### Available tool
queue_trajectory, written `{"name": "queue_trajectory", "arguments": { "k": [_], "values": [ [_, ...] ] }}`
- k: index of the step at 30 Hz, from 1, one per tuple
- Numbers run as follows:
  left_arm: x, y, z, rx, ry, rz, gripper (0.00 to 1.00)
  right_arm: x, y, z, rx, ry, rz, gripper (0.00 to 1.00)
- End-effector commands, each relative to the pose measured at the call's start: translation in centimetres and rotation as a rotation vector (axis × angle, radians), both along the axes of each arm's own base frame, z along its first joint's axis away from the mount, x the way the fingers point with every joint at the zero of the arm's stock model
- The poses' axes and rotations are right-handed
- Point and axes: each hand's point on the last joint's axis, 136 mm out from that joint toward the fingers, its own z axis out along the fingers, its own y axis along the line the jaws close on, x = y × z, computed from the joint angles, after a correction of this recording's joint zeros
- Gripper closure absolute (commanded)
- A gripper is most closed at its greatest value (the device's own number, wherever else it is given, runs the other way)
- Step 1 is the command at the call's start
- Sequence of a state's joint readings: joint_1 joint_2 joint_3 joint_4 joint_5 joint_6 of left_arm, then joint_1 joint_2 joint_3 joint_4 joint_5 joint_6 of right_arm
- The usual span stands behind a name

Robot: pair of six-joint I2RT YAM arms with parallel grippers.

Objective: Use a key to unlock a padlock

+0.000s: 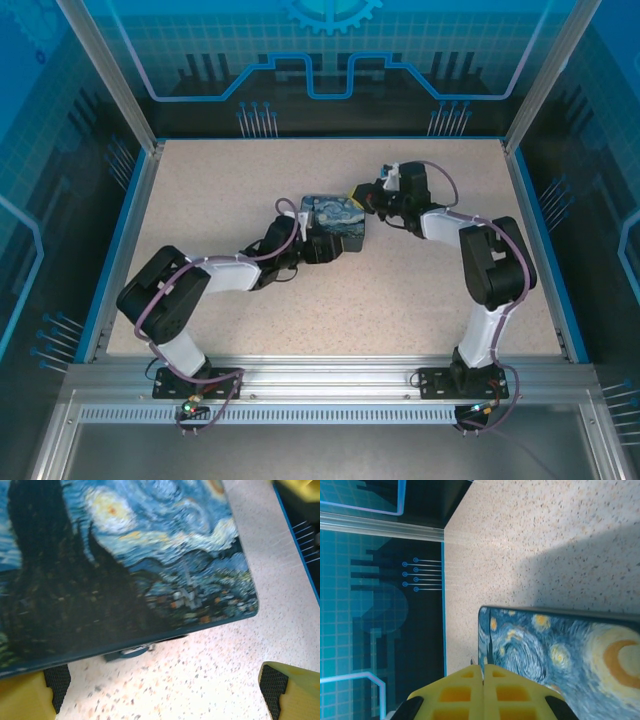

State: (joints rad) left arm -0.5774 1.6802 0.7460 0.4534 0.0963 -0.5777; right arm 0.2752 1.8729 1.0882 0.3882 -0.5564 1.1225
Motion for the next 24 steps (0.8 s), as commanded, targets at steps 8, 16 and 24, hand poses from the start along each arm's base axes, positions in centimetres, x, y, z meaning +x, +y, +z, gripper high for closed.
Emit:
{"name": "queue_trajectory", "arguments": {
  "k": [8, 16, 24],
  "values": [
    [0.3, 0.4, 0.0, 0.035, -0.007, -0.033, 0.01, -0.1, 1.3, -1.6, -0.006, 0.072, 0.009, 1.00],
    [-1.1, 0.4, -2.1, 0.062, 0.027, -0.063, 0.01, -0.1, 1.2, -2.3, -0.018, 0.105, 0.003, 1.00],
    [-1.0, -0.2, -3.6, 0.109, 0.030, -0.108, 0.01, -0.3, 1.1, -3.0, -0.039, 0.122, 0.003, 1.00]
  ]
}}
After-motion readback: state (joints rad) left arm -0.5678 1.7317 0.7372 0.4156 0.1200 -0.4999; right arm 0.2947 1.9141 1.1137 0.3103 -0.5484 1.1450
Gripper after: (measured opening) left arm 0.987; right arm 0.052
